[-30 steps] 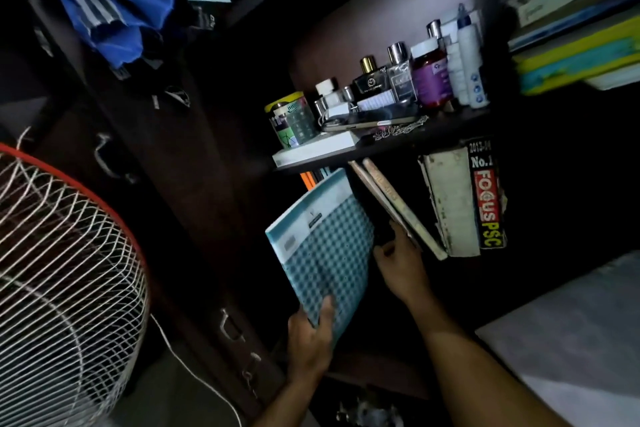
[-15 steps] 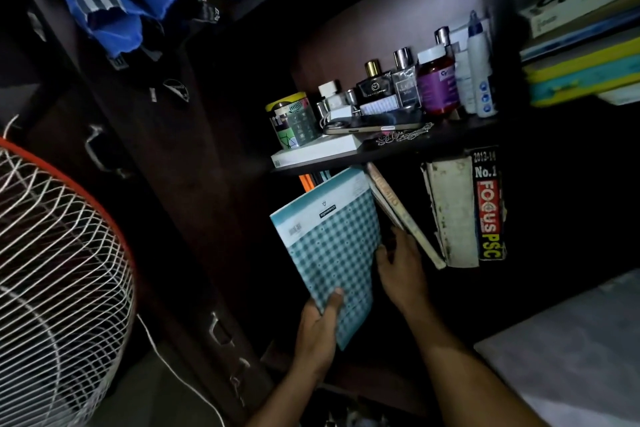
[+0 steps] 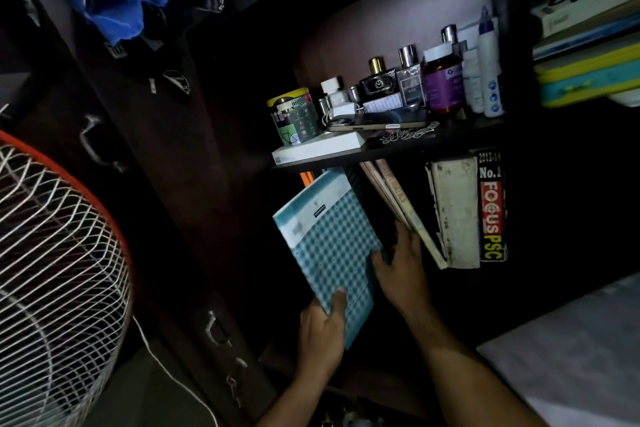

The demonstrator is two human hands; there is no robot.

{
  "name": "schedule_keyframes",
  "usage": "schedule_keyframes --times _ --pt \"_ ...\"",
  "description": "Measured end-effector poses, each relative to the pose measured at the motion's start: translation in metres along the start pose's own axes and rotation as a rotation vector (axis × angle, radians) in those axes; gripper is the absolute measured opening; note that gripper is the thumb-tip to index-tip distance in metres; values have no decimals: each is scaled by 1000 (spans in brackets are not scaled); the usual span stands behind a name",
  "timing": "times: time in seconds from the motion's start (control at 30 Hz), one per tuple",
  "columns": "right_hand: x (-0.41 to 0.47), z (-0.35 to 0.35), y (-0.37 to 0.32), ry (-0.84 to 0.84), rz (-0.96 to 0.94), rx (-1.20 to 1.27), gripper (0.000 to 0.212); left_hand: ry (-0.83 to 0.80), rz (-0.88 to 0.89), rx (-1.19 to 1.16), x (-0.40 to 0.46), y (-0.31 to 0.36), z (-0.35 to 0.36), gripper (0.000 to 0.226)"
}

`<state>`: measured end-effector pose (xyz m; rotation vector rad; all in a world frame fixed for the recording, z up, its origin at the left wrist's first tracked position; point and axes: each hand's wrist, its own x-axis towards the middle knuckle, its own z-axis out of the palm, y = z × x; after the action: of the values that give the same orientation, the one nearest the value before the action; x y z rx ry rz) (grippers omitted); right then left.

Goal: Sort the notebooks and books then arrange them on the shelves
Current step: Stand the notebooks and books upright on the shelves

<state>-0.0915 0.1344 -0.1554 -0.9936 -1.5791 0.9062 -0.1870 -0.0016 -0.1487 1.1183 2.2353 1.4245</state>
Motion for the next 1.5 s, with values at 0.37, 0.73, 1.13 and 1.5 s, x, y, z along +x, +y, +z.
schedule_keyframes --times 0.37,0.73,1.13,1.5 --pt "-3 -2 -8 -165 23 -6 92 -2 166 254 18 22 16 49" --pt "-2 -2 -5 -232 -82 92 105 -231 332 168 38 -3 20 53" --pt "-3 1 6 -119 -139 -134 12 -96 281 484 63 16 33 27" --pt "0 4 9 -280 -83 -164 49 -23 179 666 89 20 48 27"
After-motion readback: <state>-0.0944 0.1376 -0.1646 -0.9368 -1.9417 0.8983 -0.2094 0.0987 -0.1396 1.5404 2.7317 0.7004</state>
